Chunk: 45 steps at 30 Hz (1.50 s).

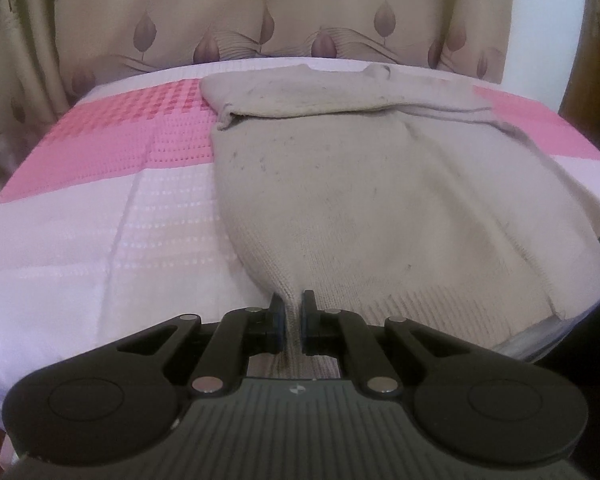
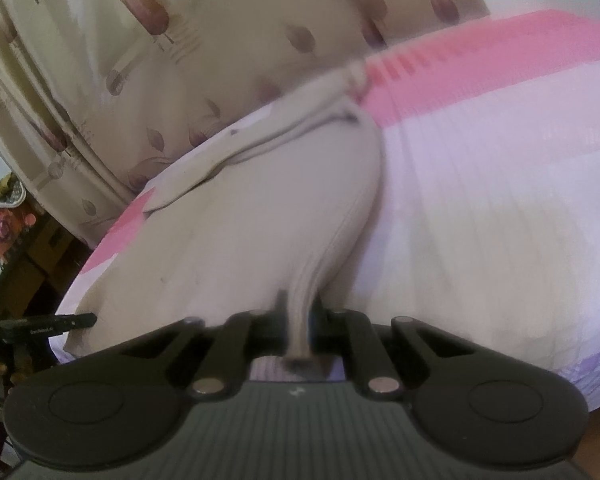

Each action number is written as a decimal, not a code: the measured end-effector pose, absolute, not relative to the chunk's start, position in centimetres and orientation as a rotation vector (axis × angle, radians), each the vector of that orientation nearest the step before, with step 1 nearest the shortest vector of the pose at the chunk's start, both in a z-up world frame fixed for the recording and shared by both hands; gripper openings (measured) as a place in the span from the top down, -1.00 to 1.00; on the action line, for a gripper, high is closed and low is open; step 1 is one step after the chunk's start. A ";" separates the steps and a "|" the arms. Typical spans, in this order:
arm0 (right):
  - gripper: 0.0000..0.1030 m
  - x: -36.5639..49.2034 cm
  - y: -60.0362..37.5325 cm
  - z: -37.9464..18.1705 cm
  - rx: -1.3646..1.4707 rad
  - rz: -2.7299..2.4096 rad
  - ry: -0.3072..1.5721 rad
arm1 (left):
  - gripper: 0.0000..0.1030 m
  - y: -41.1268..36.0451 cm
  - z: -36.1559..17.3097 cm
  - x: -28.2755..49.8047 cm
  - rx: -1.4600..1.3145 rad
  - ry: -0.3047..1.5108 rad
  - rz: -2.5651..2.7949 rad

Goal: Fold small clothes
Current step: 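Grasp the hem with the right gripper while the left gripper grasps the hem, then lift the hem with both grippers and fold it toward the collar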

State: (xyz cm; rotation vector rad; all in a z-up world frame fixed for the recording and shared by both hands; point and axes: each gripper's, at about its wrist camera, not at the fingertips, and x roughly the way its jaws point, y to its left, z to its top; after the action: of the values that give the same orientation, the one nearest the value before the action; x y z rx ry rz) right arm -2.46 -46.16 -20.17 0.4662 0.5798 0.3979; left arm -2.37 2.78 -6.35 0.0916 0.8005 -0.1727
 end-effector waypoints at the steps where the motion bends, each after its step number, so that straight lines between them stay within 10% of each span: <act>1: 0.85 -2.5 -46.2 -20.2 0.465 0.398 0.580 | 0.84 2.8 -6.4 -2.4 0.096 0.800 -0.172; 45: 0.84 -0.9 -48.9 -16.9 0.822 0.591 0.386 | 0.84 4.9 -2.0 -1.7 -0.178 0.561 -0.265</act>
State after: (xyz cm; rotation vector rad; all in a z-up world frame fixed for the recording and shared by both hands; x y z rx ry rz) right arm -0.91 -48.87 -16.89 0.8219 0.3861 0.5910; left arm -1.72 4.93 -1.96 -0.1775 0.5607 -0.2647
